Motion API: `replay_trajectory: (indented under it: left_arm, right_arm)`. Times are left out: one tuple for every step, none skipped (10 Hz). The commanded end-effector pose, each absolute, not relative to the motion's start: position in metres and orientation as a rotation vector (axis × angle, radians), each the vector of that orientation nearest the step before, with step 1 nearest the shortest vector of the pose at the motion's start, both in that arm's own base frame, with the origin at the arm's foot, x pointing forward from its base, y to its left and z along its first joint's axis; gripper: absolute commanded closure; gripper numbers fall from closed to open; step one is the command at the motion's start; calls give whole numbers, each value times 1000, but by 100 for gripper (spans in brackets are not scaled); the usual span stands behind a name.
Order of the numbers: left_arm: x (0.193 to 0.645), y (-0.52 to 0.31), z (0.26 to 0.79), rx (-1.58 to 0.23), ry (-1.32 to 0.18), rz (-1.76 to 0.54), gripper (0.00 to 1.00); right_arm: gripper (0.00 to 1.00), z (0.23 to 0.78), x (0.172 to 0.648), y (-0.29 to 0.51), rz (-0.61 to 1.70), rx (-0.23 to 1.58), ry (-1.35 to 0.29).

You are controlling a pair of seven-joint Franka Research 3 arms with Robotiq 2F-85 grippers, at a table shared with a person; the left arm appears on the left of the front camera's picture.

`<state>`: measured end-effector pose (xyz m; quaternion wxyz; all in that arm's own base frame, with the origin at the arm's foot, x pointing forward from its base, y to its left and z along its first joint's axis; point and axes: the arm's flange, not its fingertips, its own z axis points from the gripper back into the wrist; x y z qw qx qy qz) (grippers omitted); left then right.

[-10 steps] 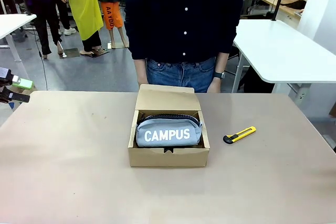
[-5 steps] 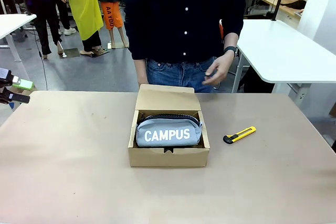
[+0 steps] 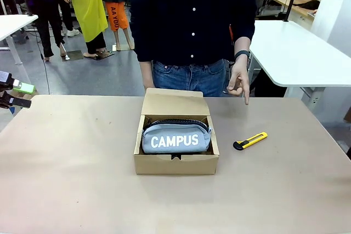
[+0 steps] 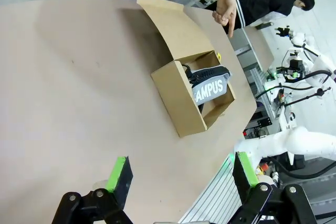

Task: Pack the items into the box.
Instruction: Pick up the item indicated by the person and place it inside the Mailer Box.

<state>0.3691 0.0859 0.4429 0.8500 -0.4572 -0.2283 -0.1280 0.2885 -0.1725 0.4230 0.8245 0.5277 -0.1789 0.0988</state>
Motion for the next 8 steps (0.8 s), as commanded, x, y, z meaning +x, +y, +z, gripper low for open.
replay_trajectory:
  left_arm:
    - [366,89,443,-963,-476,-276,0]
    - [366,89,443,-963,-476,-276,0]
    - [366,89,443,-963,-476,-276,0]
    - [366,89,443,-963,-476,-276,0]
    - [366,89,443,-963,-476,-276,0]
    - [366,89,443,-963,-476,-276,0]
    - [366,89,443,-963,-476,-276,0]
    - [366,89,443,-963,-476,-276,0]
  right_arm:
    - [0,422,288,-174,235,1120,-397]
    - [0,422,288,-174,235,1120,-397]
    - [0,422,288,-174,235,1120,-397]
    - [0,422,288,-174,235,1120,-397]
    - [0,422,288,-174,235,1120,-397]
    - [0,423,289,-173,210,1122,-380]
    - [0,436,308,-153,361,957,-339]
    - [0,453,331,-122,605,791,-329]
